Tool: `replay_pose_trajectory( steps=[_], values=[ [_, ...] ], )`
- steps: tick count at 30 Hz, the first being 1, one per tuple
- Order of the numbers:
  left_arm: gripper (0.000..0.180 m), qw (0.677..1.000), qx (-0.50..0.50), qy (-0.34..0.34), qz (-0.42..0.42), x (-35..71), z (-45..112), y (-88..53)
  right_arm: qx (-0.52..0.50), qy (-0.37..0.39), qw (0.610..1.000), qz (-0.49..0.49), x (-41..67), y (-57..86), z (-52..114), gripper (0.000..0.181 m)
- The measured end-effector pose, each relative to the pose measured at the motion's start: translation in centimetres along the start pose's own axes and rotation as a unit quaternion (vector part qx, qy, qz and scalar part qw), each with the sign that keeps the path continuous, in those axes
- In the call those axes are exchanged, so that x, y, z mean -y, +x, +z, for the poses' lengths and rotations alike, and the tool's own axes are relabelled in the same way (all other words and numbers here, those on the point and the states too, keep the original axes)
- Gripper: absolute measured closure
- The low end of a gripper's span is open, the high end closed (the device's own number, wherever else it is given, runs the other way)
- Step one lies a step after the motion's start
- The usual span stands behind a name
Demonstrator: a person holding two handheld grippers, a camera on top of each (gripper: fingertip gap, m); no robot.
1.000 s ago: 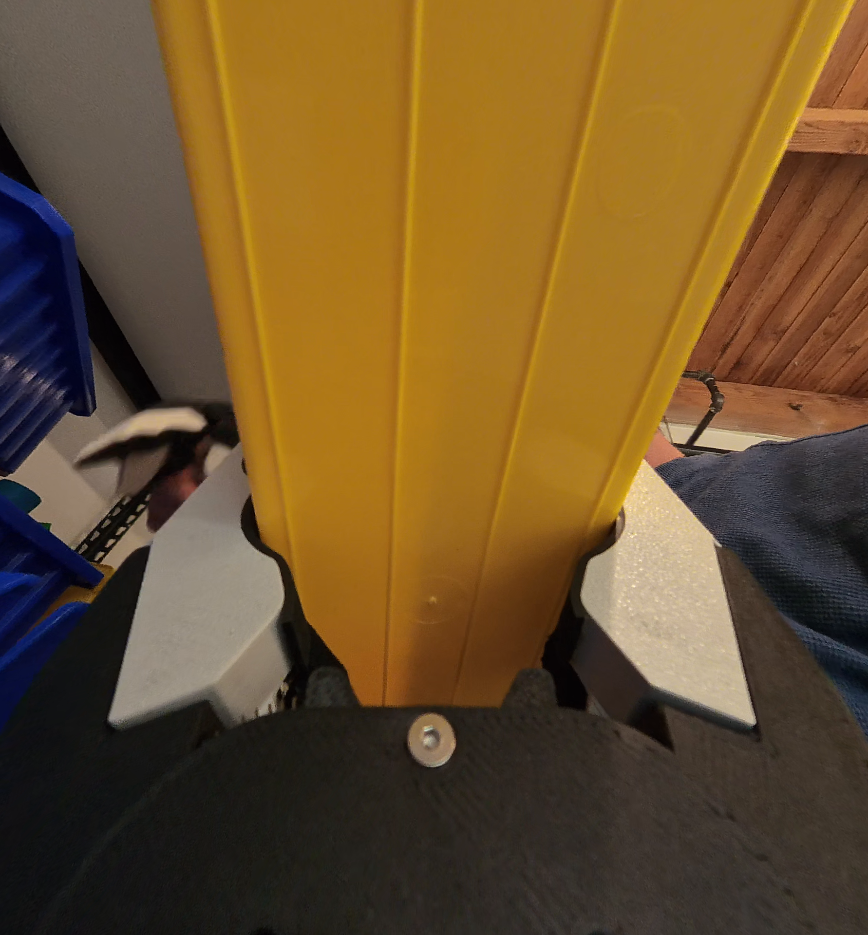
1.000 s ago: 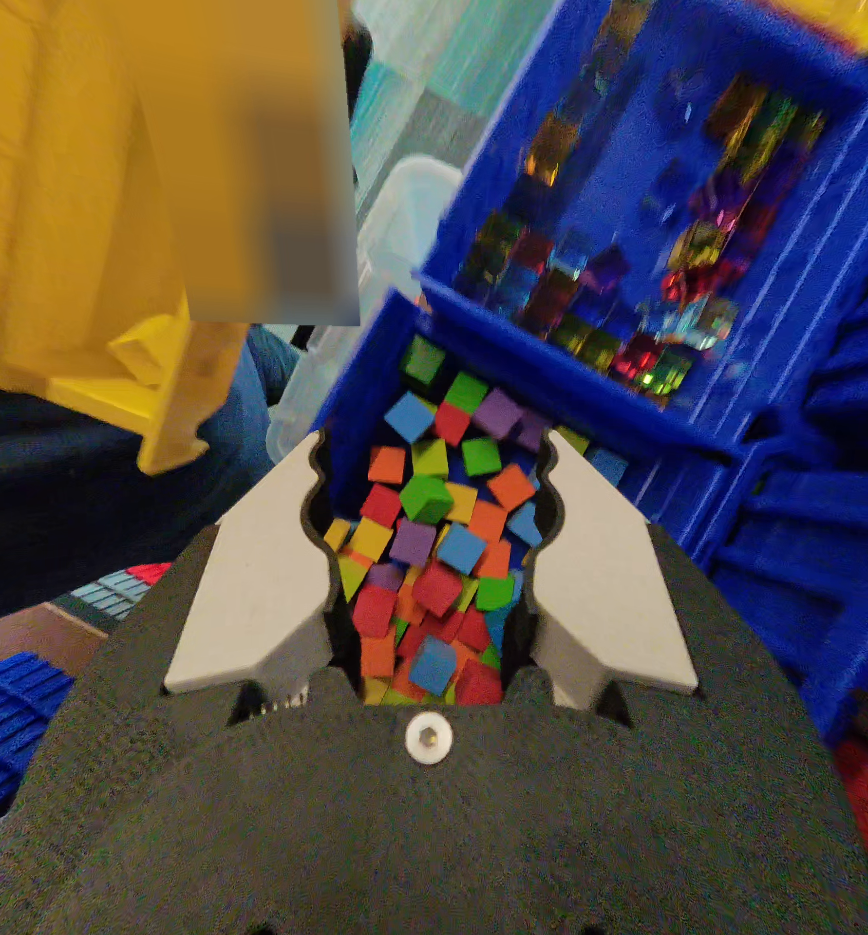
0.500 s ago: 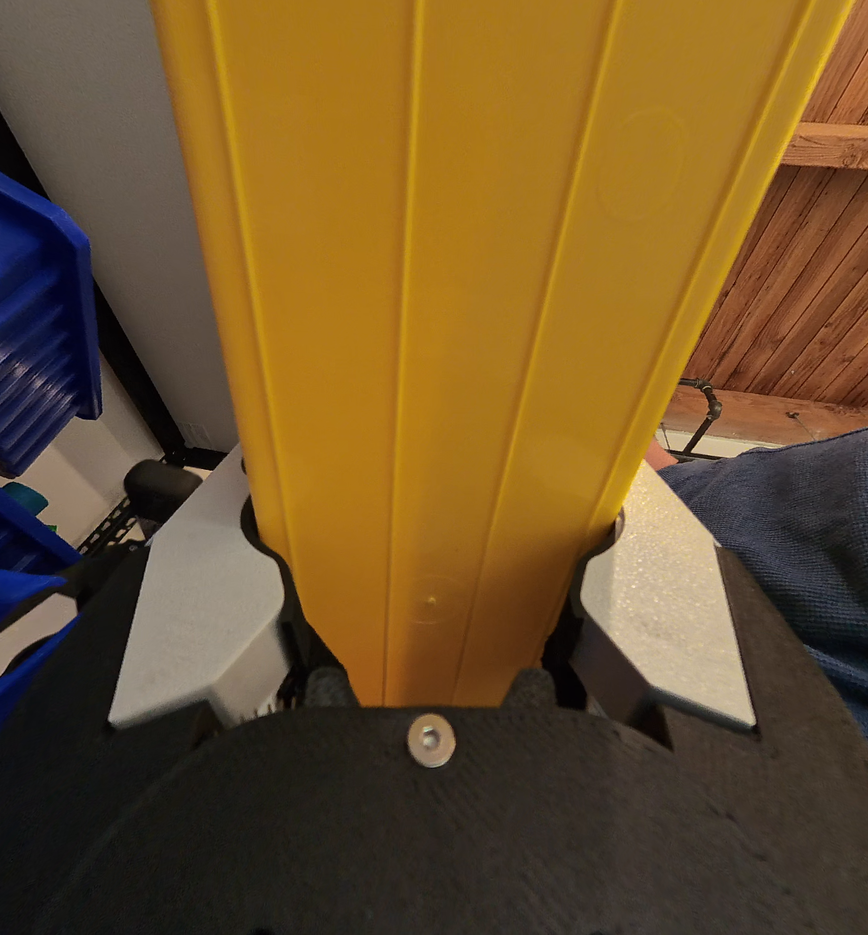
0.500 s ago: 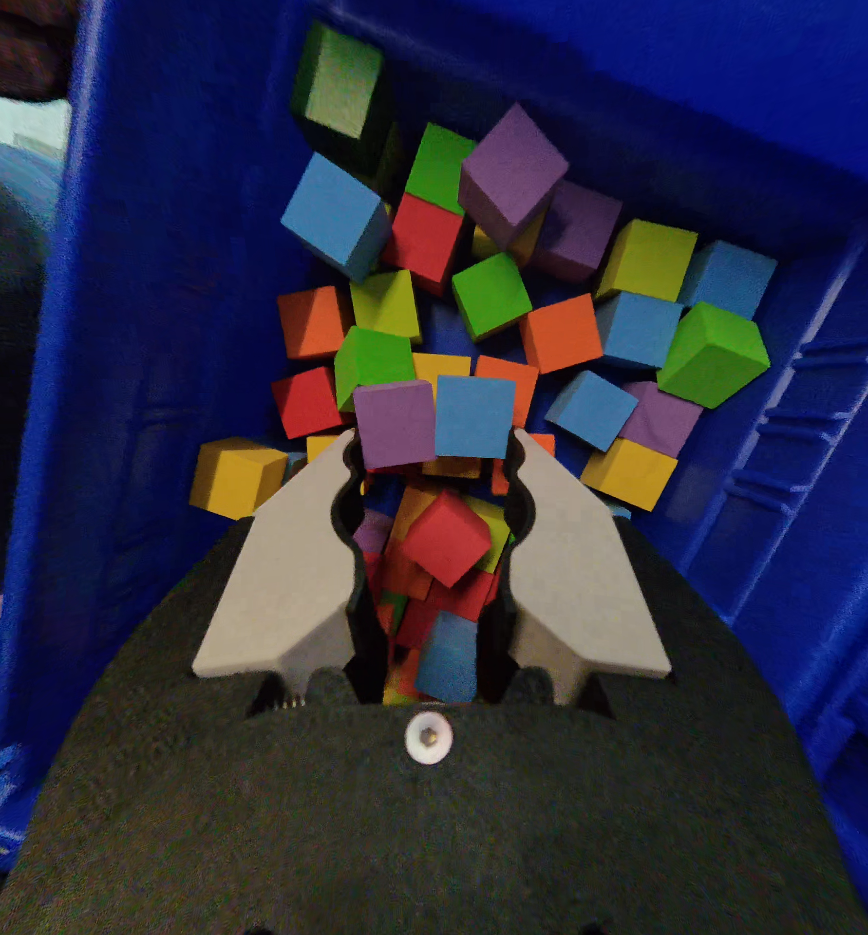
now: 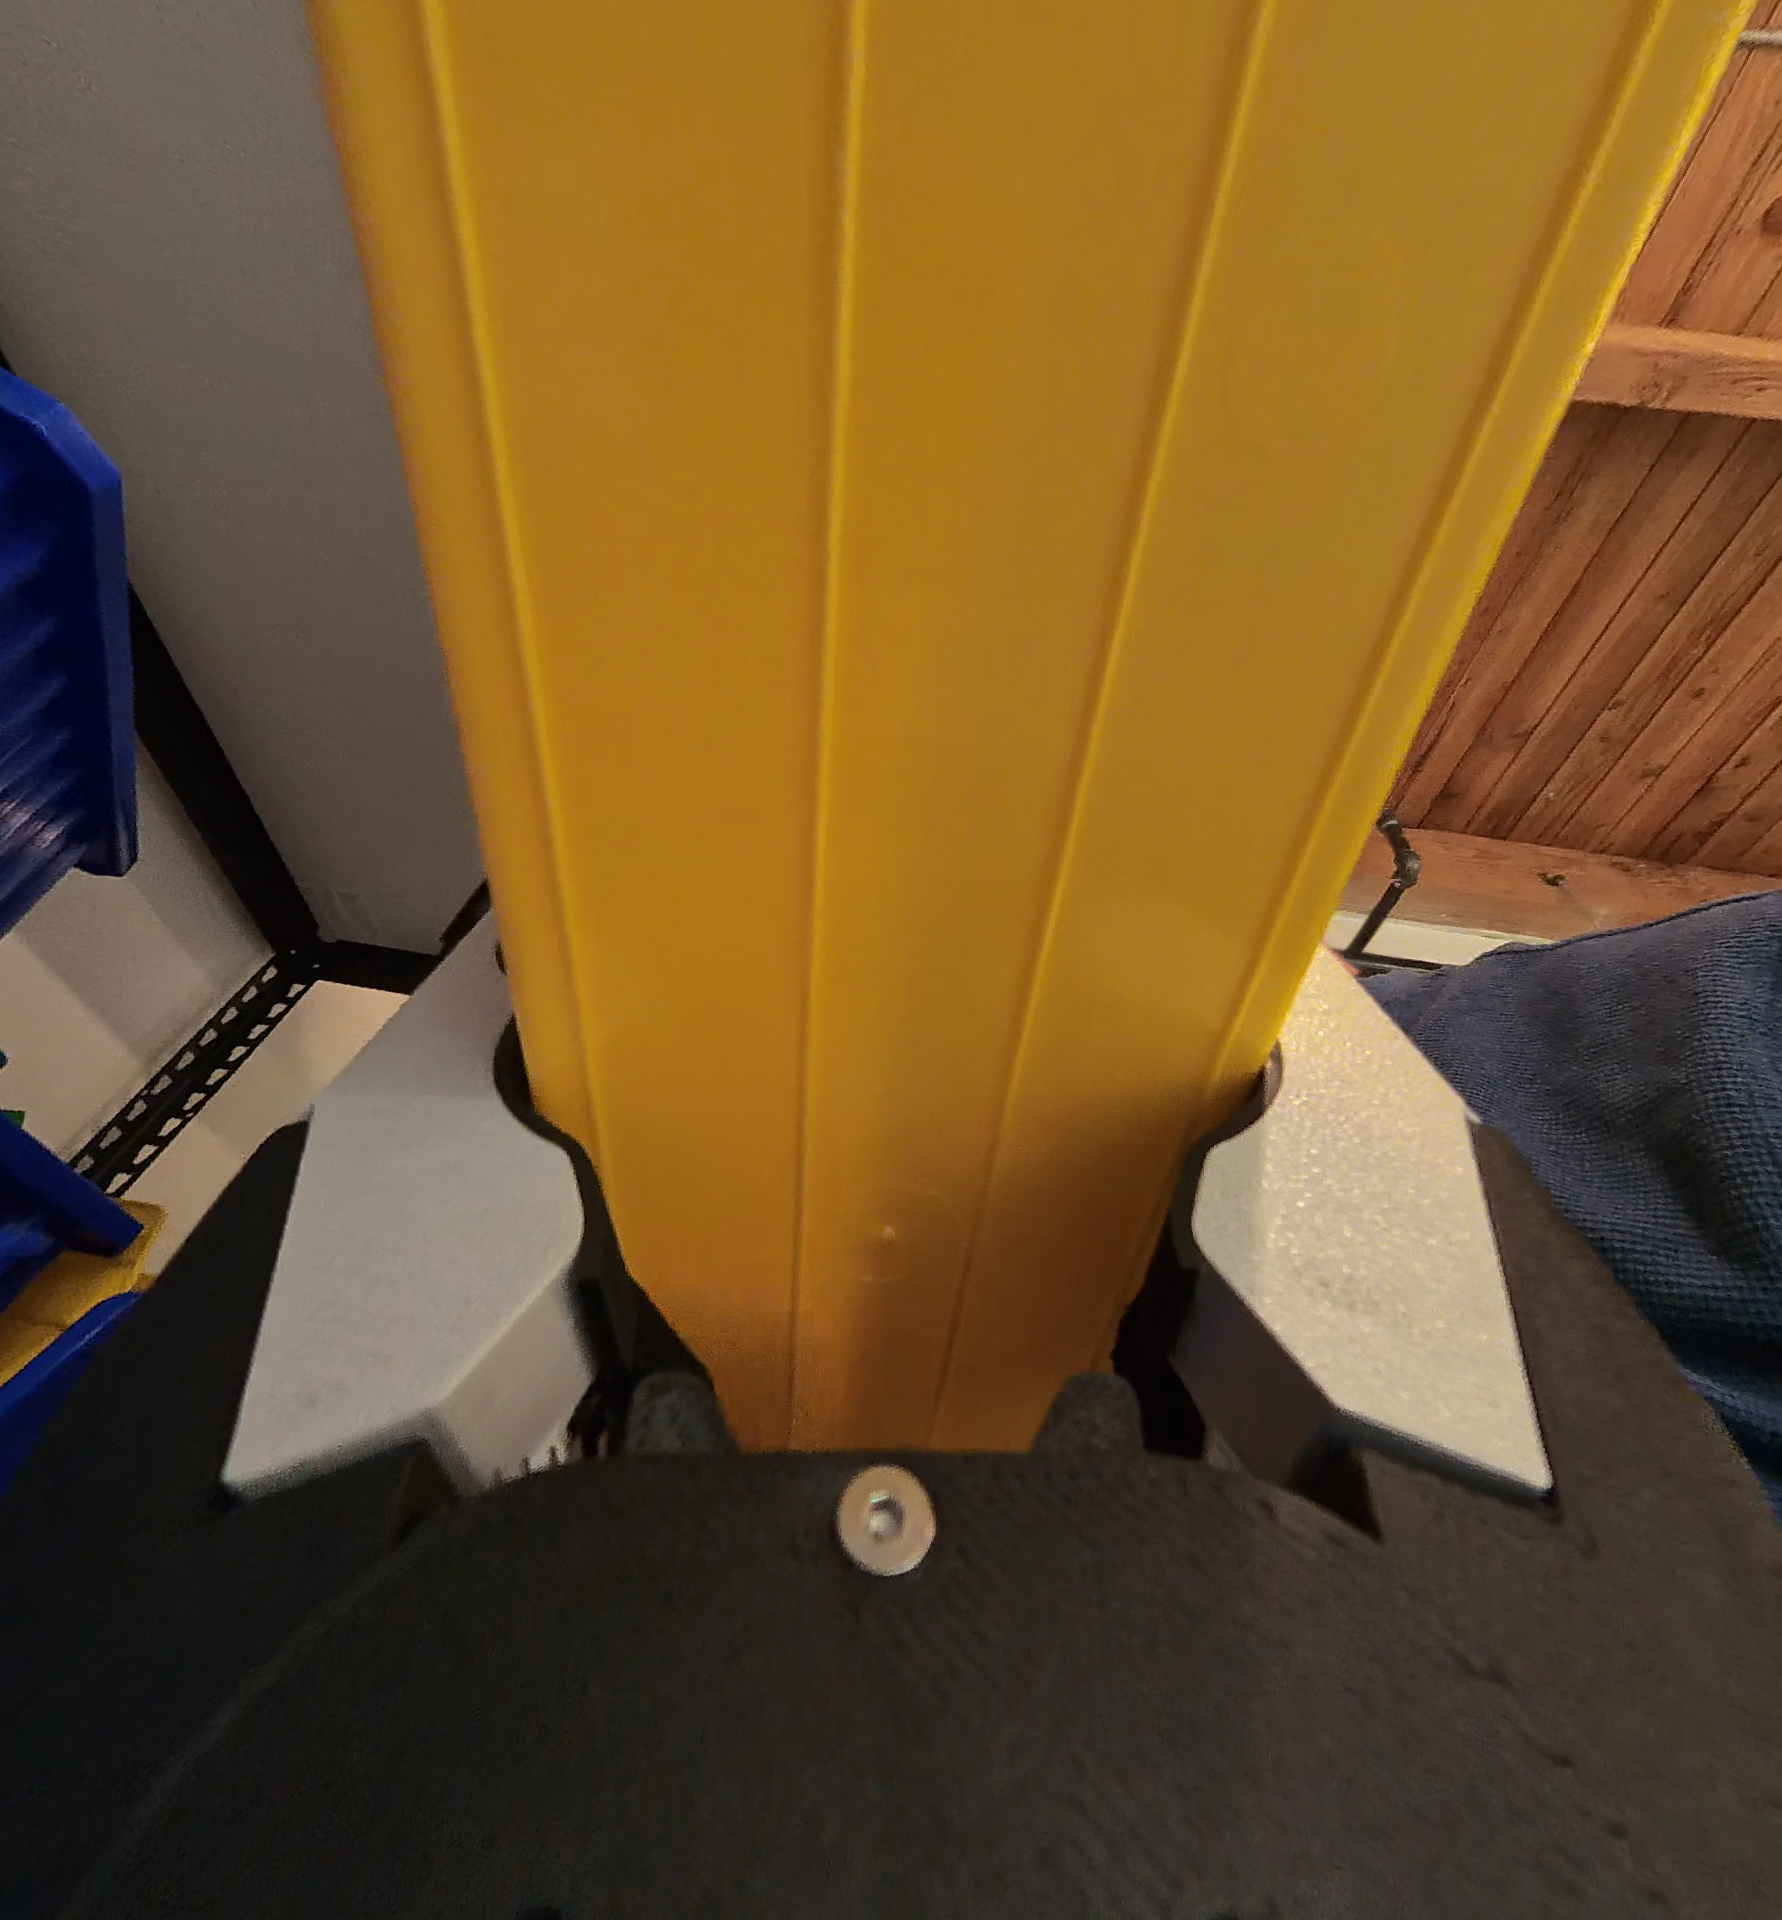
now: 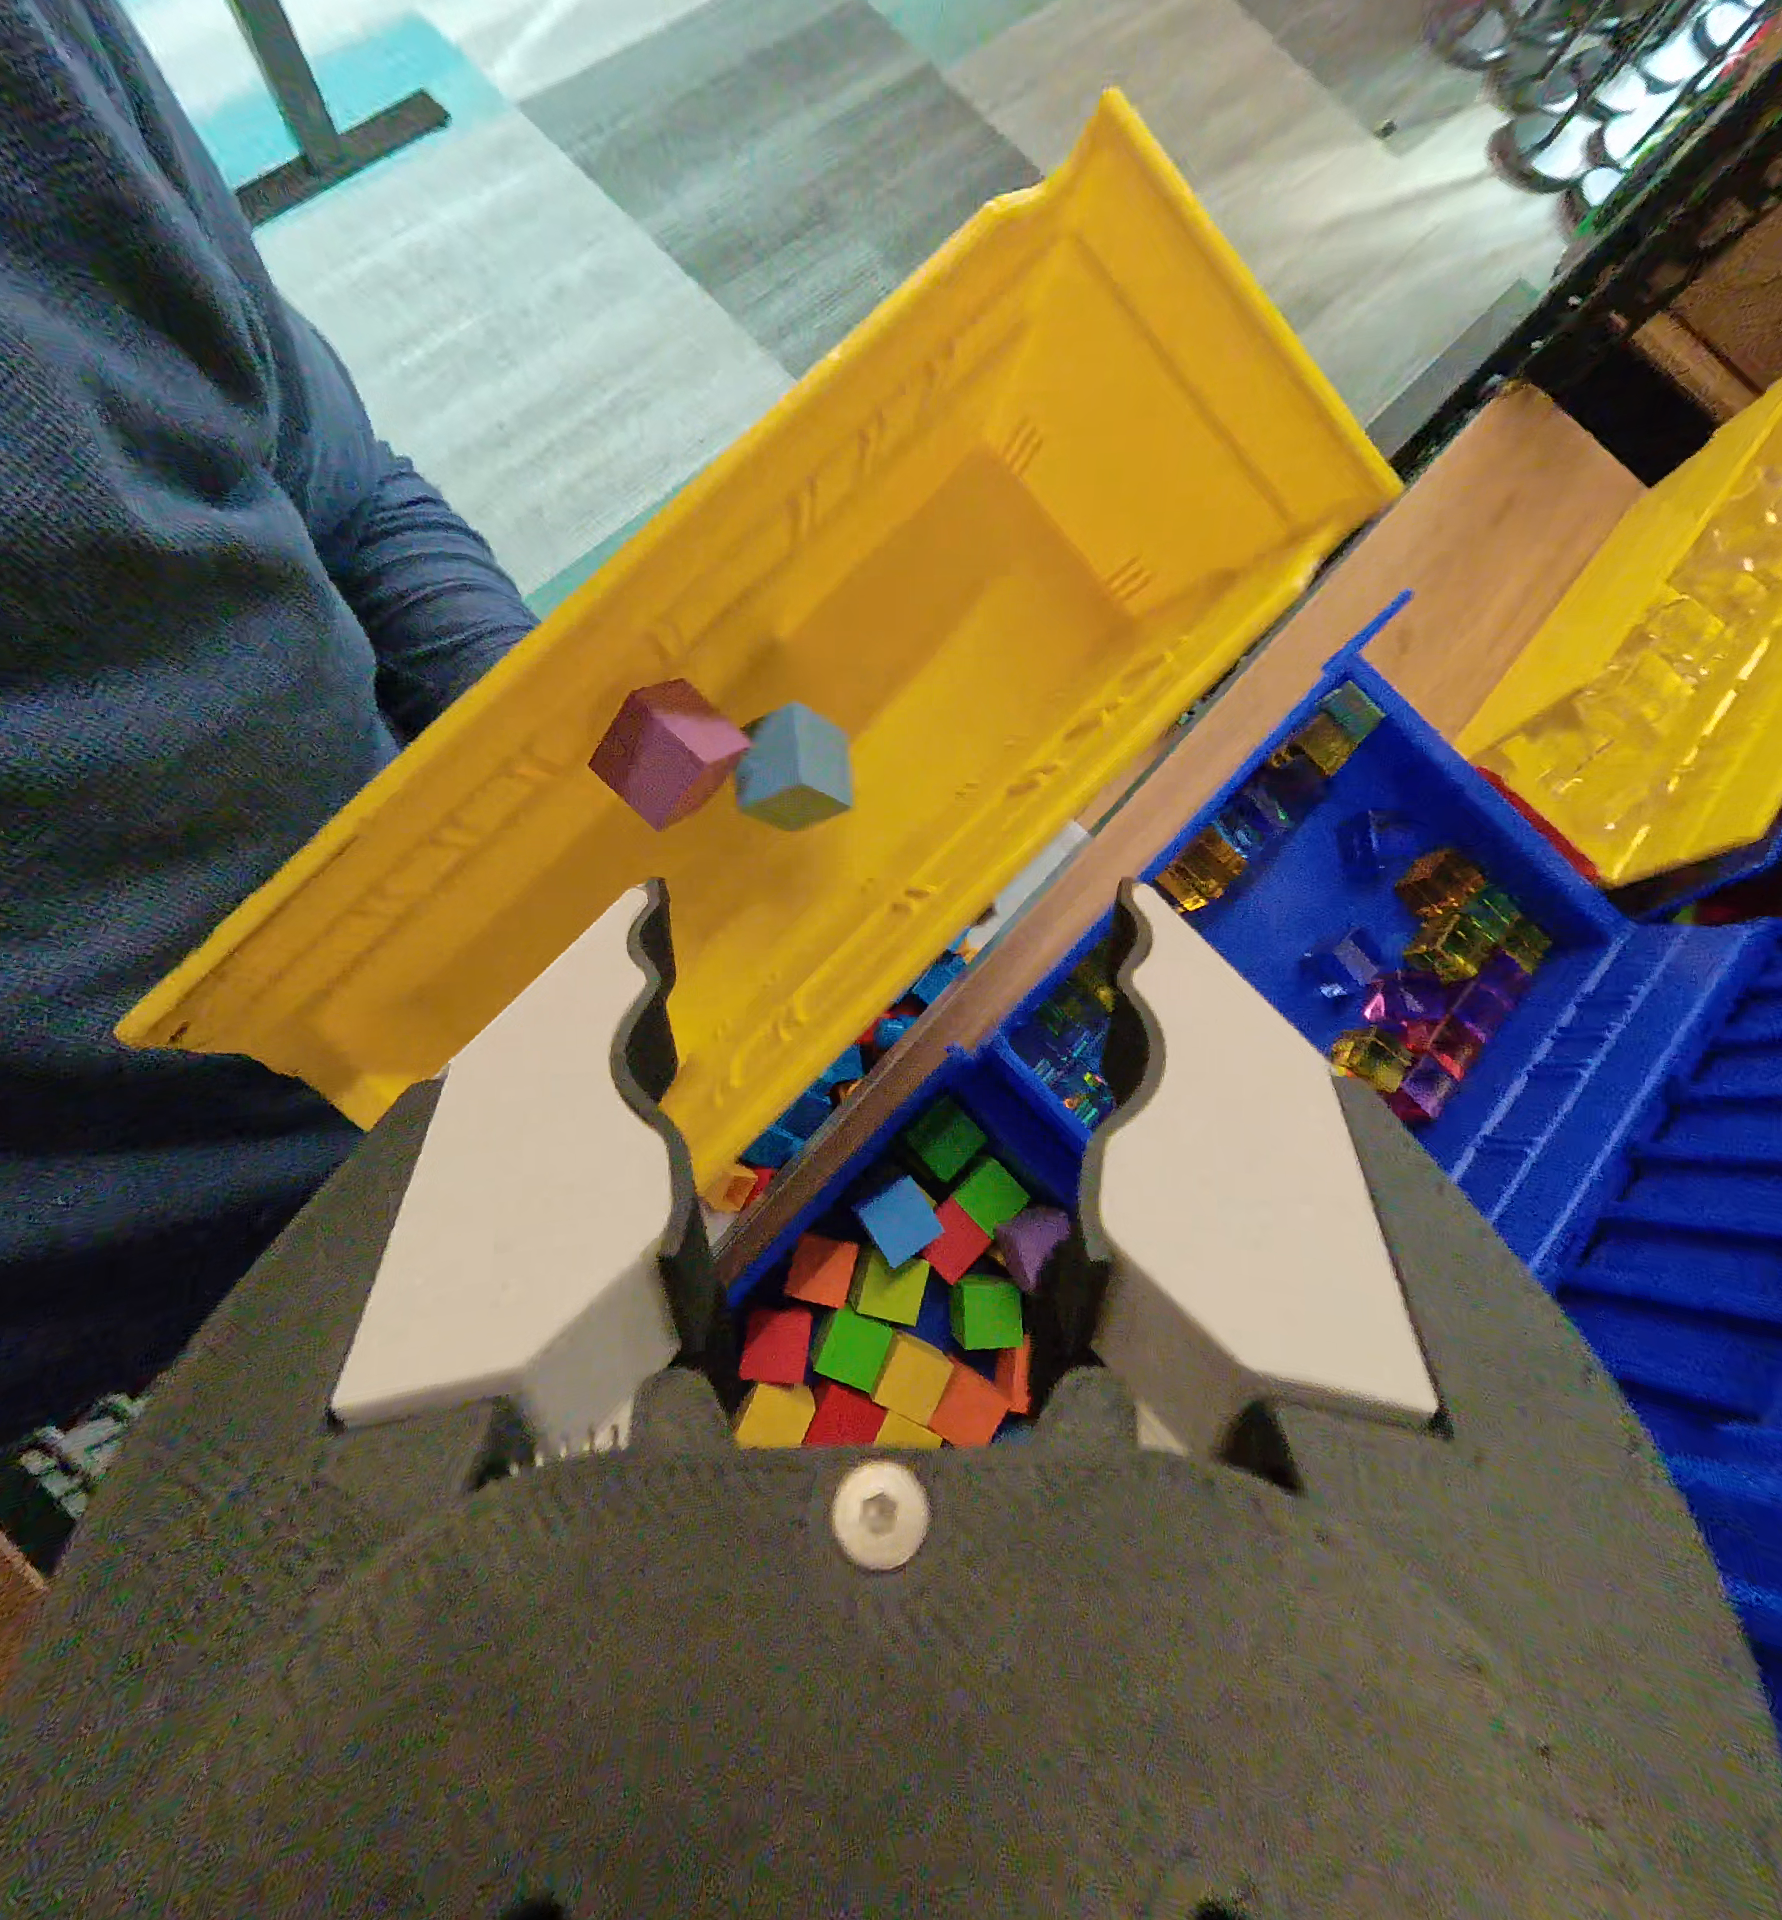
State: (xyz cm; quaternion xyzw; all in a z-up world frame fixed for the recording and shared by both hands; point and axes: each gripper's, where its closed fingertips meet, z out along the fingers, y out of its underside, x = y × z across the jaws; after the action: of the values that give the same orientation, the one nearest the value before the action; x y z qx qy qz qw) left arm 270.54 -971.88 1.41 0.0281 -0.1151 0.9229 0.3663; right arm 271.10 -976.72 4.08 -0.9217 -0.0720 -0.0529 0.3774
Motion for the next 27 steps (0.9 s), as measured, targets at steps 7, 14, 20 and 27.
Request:
replay_pose_trajectory(
  steps=[7,14,20,27],
  values=[
    [0.054,1.000,0.017,0.005,0.025,1.4,-1.2,1.3,-0.016,-0.176,0.969,0.174,-16.6,2.0,-2.3,0.097],
    [0.054,0.999,0.020,-0.001,0.026,1.7,-1.2,1.2,-0.002,-0.295,0.918,0.266,-28.7,-1.8,-0.3,0.090],
    [0.054,1.000,0.016,-0.005,0.012,1.2,-0.8,0.4,-0.036,-0.266,0.935,0.232,-28.1,1.2,2.2,0.071],
    [0.054,1.000,0.017,-0.009,0.009,0.8,-0.8,0.6,0.052,-0.256,0.939,0.223,-27.0,0.4,3.8,0.091]
  ],
)
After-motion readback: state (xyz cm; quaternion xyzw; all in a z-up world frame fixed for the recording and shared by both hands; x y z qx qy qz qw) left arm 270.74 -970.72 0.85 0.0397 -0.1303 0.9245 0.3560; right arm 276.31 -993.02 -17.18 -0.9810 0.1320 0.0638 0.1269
